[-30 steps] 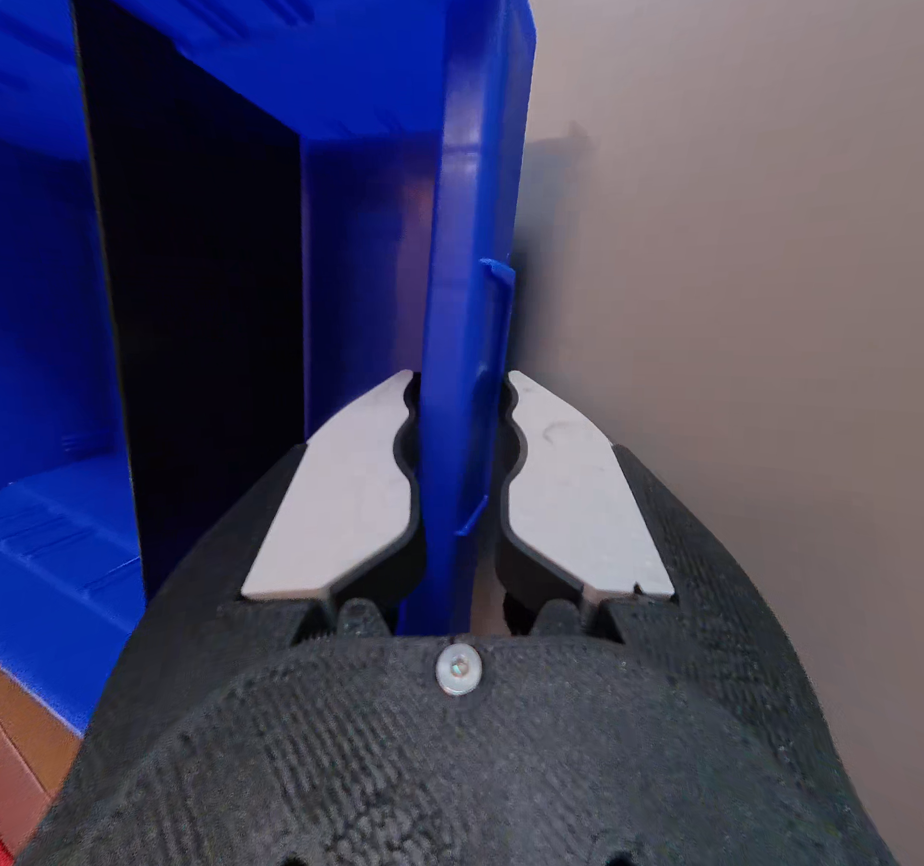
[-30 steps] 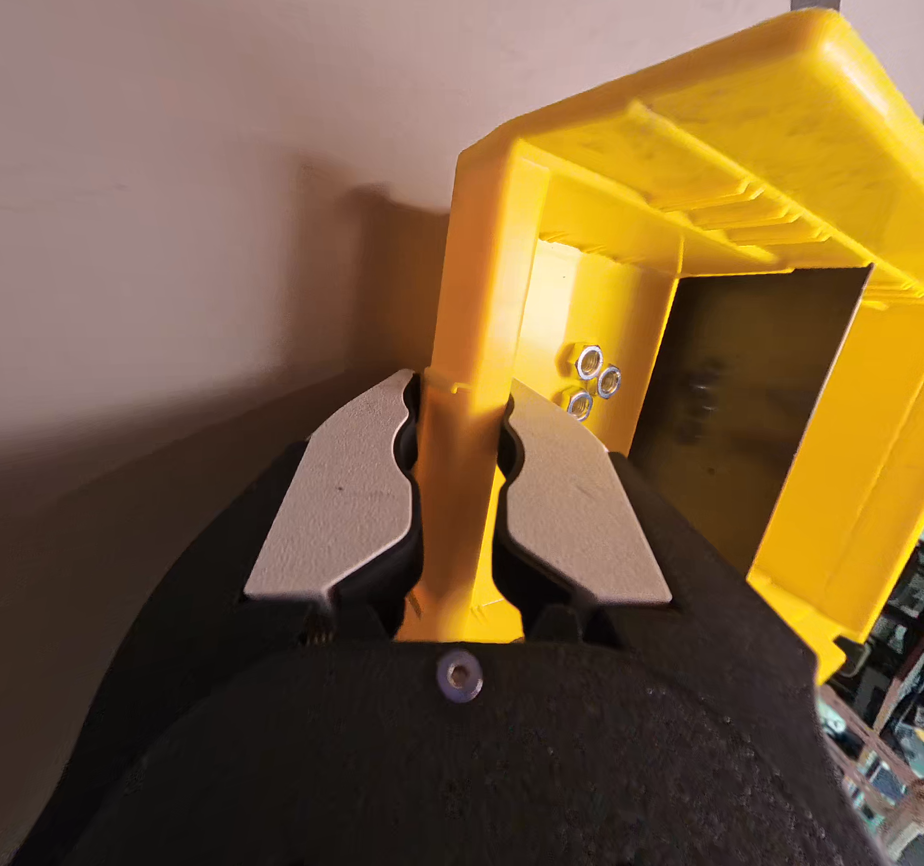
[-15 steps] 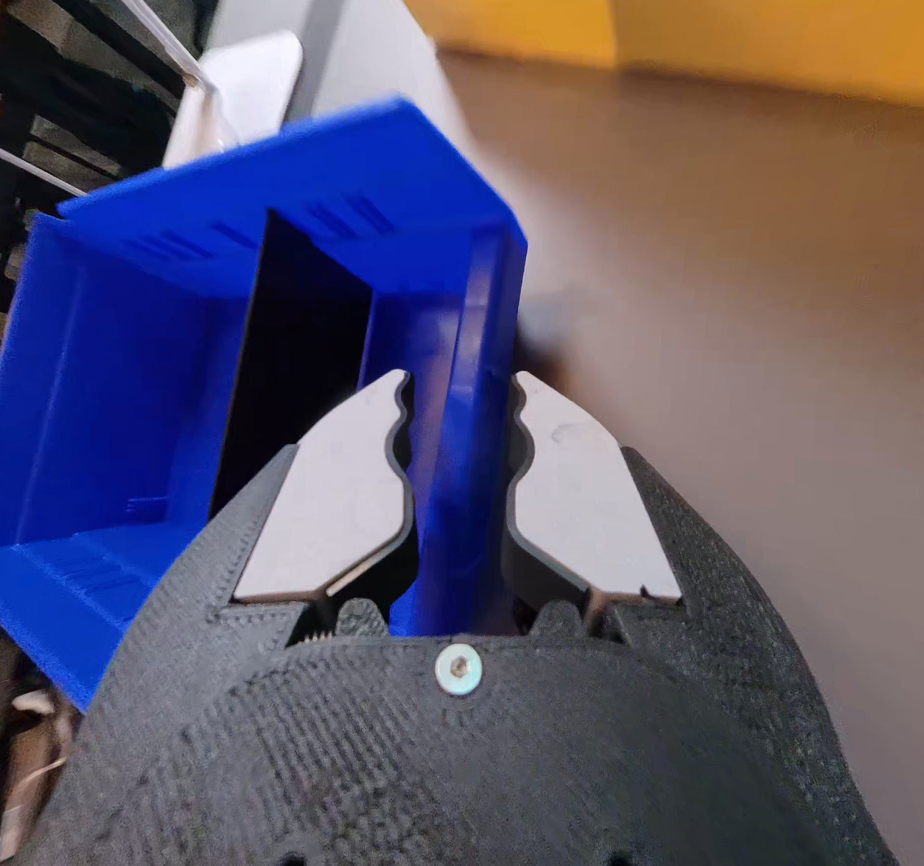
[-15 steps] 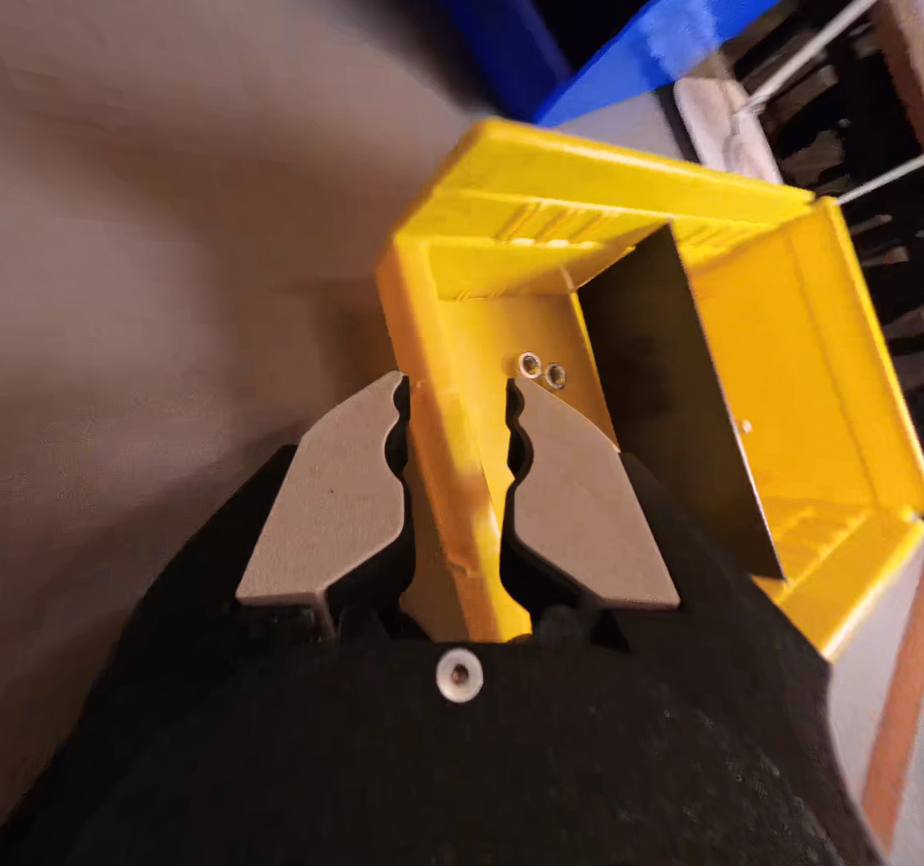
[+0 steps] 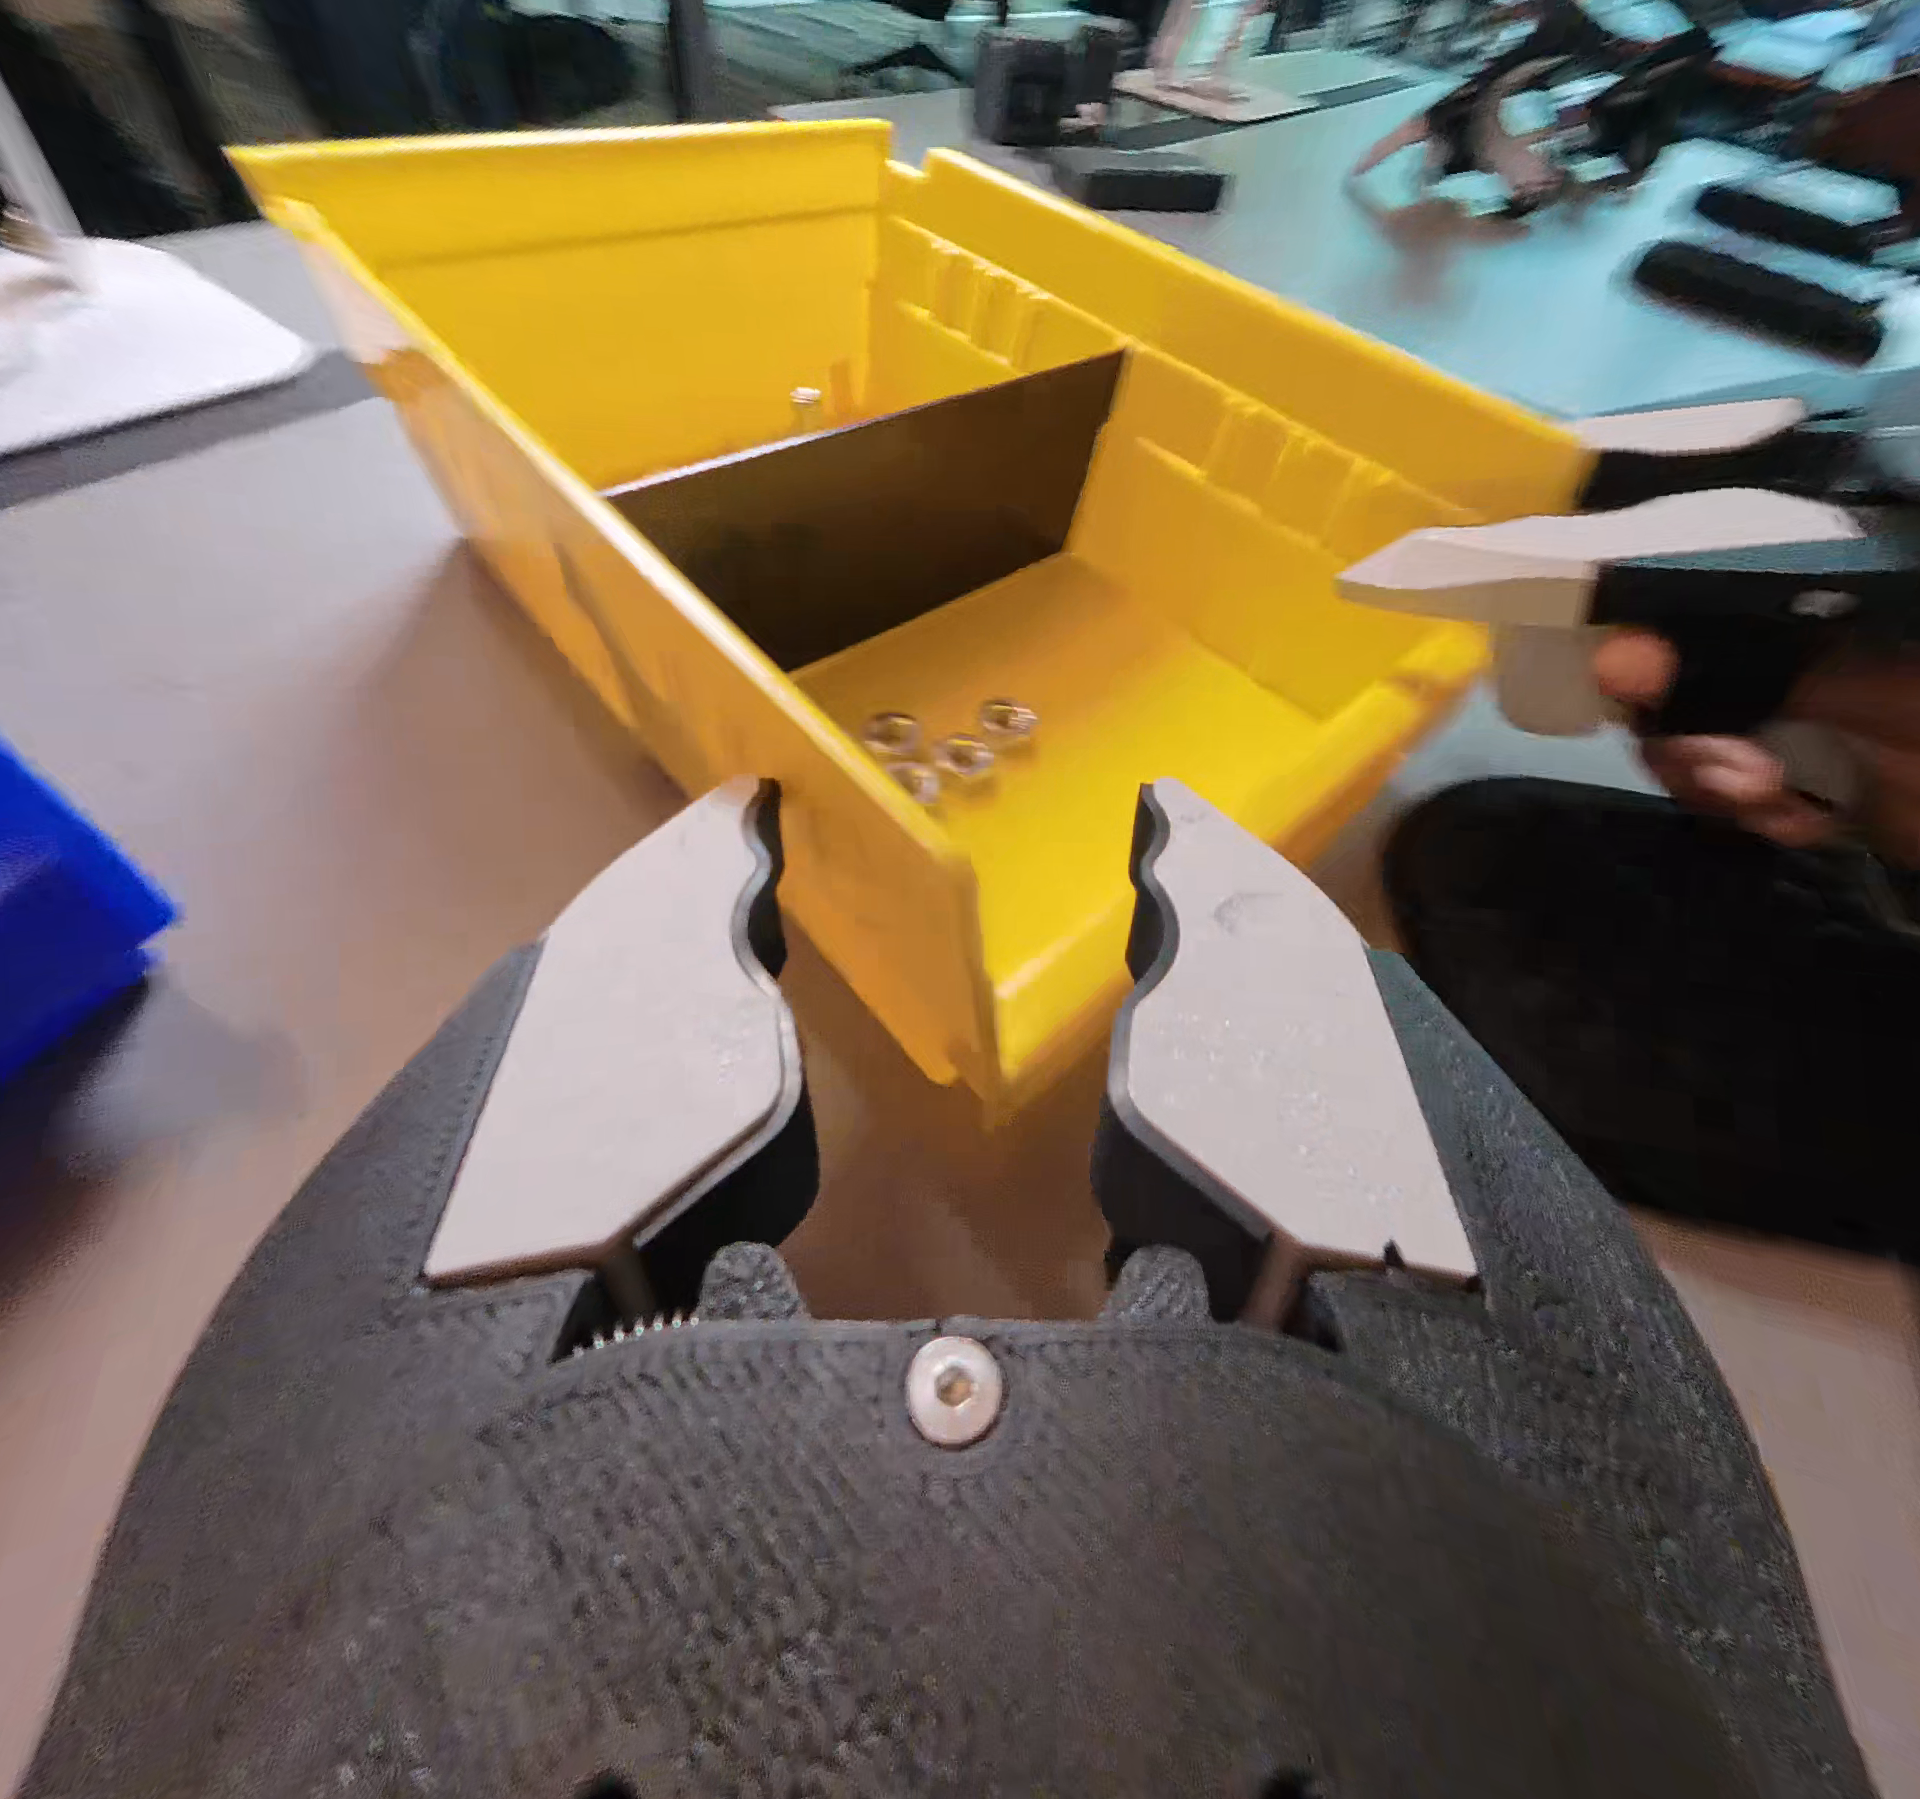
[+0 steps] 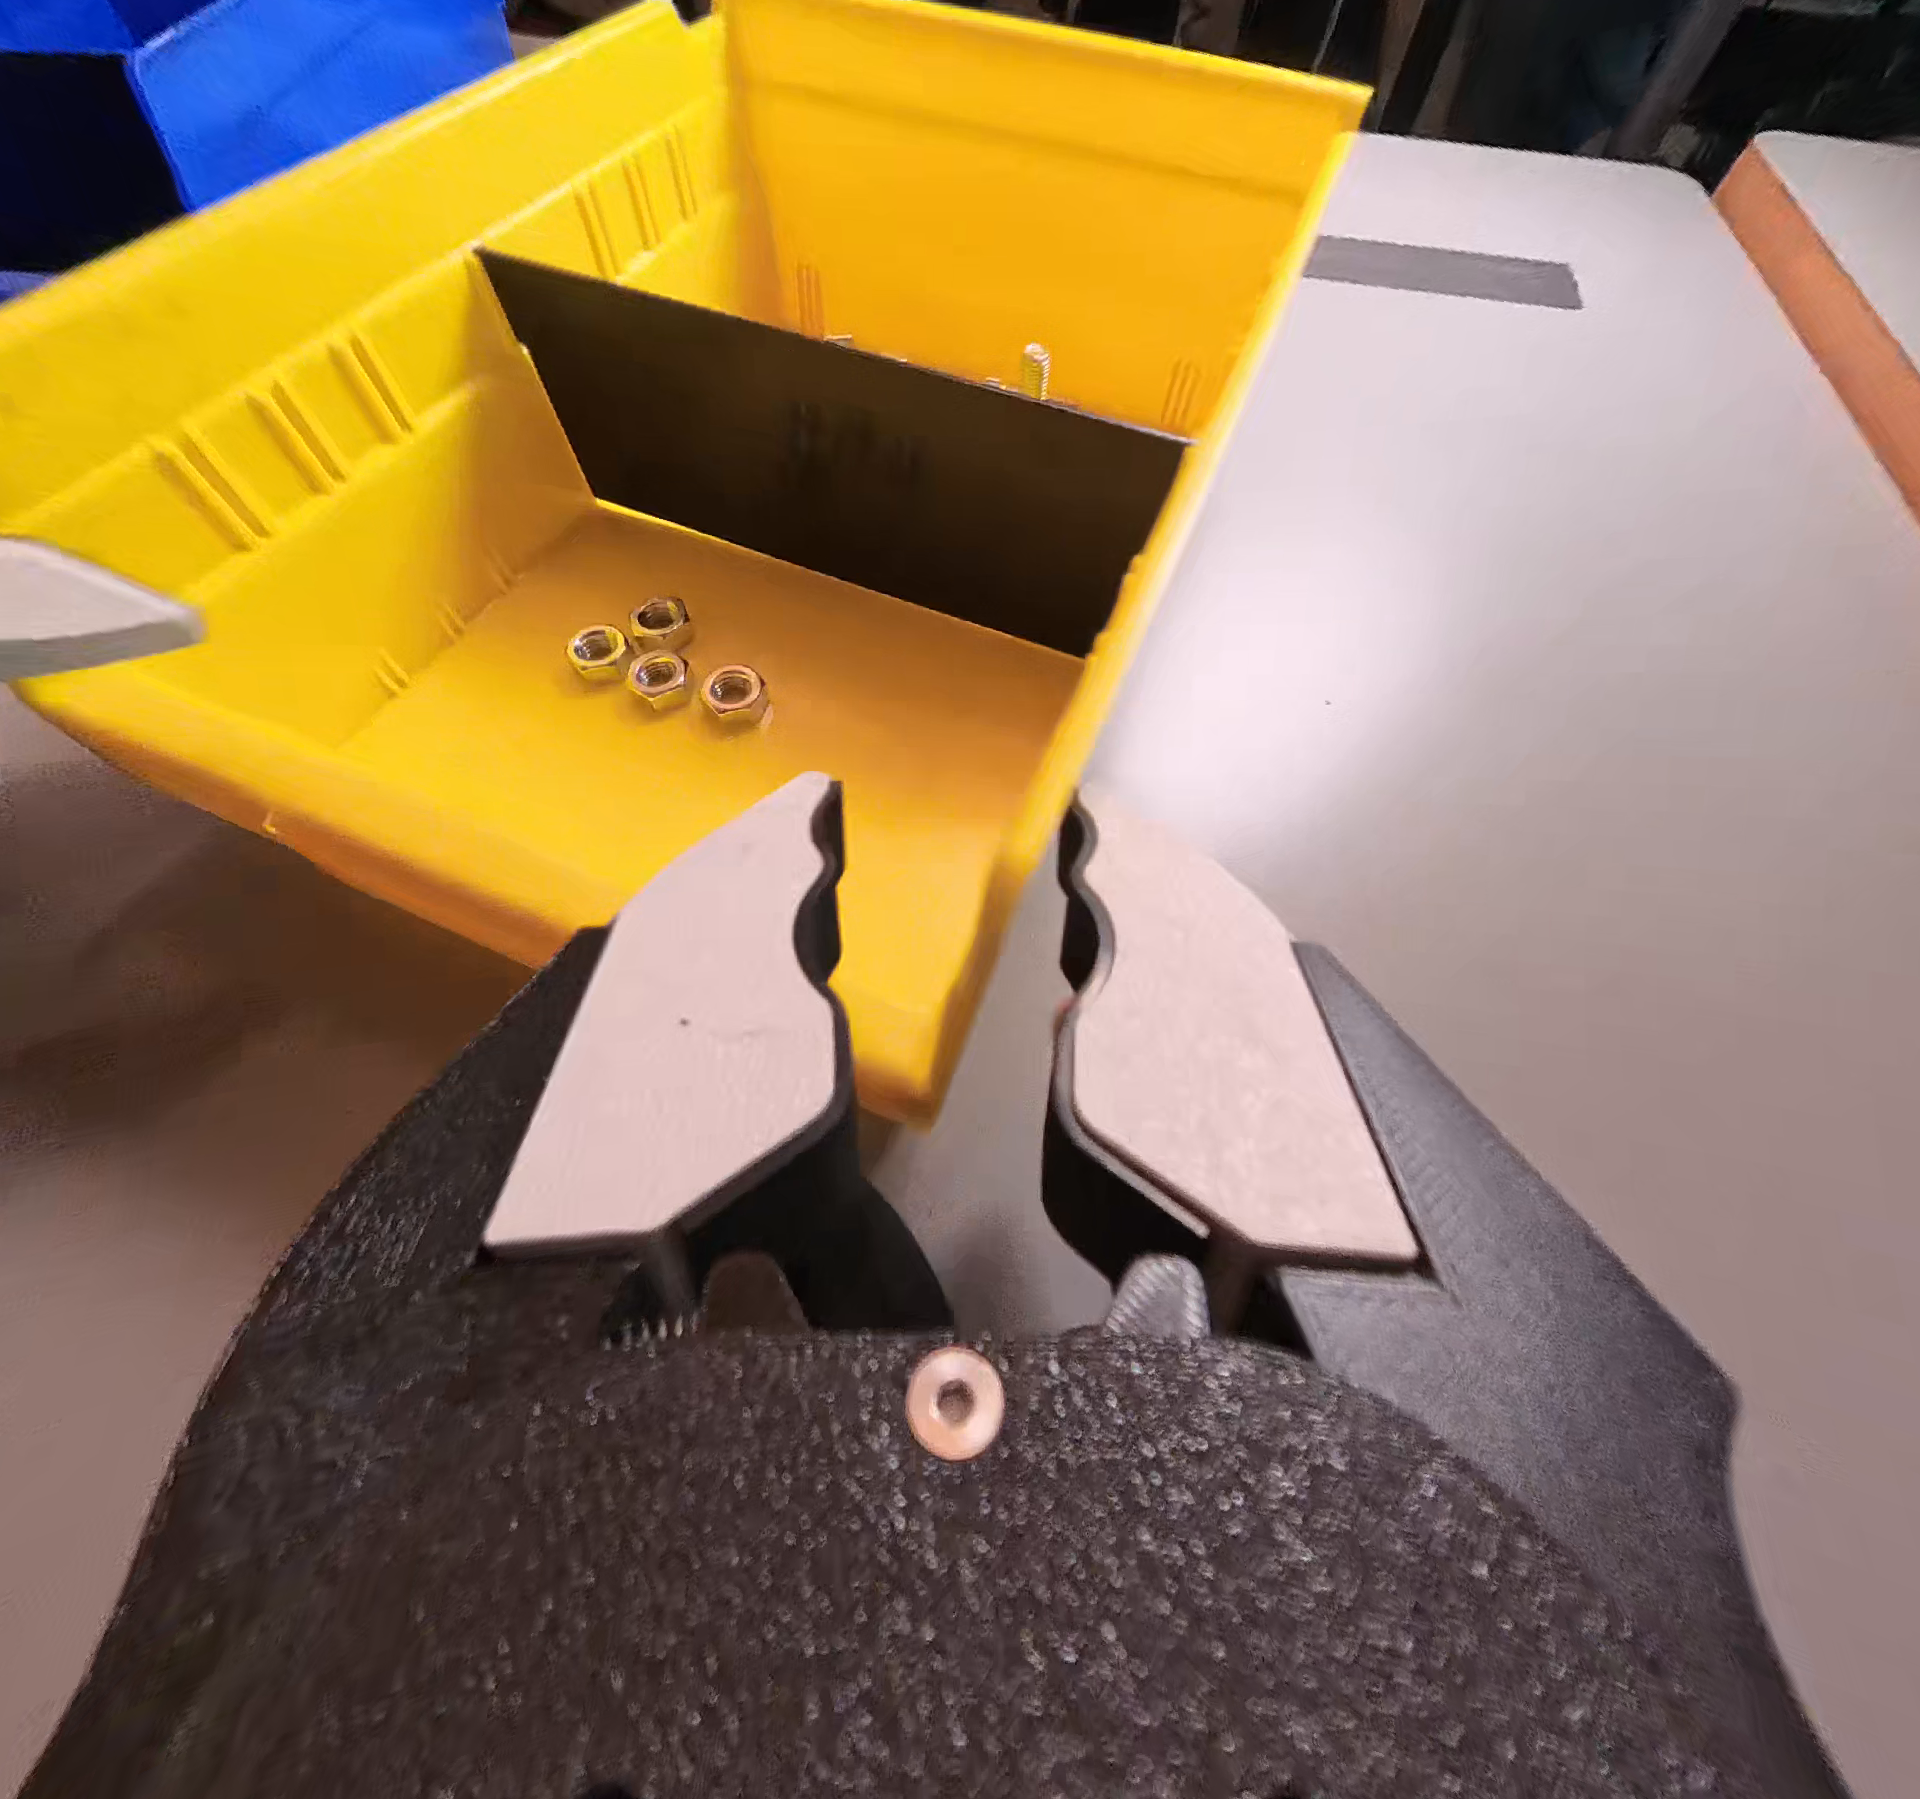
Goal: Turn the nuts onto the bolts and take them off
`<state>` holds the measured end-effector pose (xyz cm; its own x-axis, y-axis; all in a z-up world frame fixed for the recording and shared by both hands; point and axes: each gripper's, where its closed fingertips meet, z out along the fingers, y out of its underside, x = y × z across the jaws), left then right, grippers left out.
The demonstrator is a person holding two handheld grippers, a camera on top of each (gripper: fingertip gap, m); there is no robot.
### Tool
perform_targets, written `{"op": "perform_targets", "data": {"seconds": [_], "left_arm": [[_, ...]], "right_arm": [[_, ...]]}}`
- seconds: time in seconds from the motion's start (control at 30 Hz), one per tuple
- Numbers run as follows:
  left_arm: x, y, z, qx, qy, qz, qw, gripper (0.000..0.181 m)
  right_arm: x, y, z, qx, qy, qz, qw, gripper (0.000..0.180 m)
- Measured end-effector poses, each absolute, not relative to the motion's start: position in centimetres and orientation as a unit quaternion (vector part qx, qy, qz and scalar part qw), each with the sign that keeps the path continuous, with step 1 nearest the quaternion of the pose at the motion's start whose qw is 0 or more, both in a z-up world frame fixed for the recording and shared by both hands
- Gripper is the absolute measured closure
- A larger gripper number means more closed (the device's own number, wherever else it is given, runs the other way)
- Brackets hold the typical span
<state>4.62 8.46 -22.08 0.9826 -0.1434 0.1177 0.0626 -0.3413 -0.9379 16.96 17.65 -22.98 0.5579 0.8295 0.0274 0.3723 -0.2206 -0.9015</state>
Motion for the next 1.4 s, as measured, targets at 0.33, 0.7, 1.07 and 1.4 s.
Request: {"op": "perform_targets", "data": {"seconds": [0.33, 0.7, 1.07, 1.4], "left_arm": [[2.1, 10.9, -21.4, -0.803, -0.073, -0.026, 0.591, 0.162], [-1.2, 3.6, -9.4, -0.764, -0.059, 0.028, 0.642, 0.162], [-14.8, -14.0, -4.3, -0.712, -0.197, 0.164, 0.654, 0.166], [-25.3, -27.1, -9.2, -0.692, -0.317, 0.253, 0.598, 0.166]], "right_arm": [[18.4, 18.7, -20.6, -0.724, -0.352, 0.18, 0.565, 0.173], [15.1, 11.3, -8.8, -0.631, -0.365, 0.264, 0.631, 0.169], [-1.9, -1.4, -3.8, -0.521, -0.46, 0.405, 0.595, 0.166], [-17.3, -11.1, -9.2, -0.476, -0.536, 0.476, 0.509, 0.167]]}}
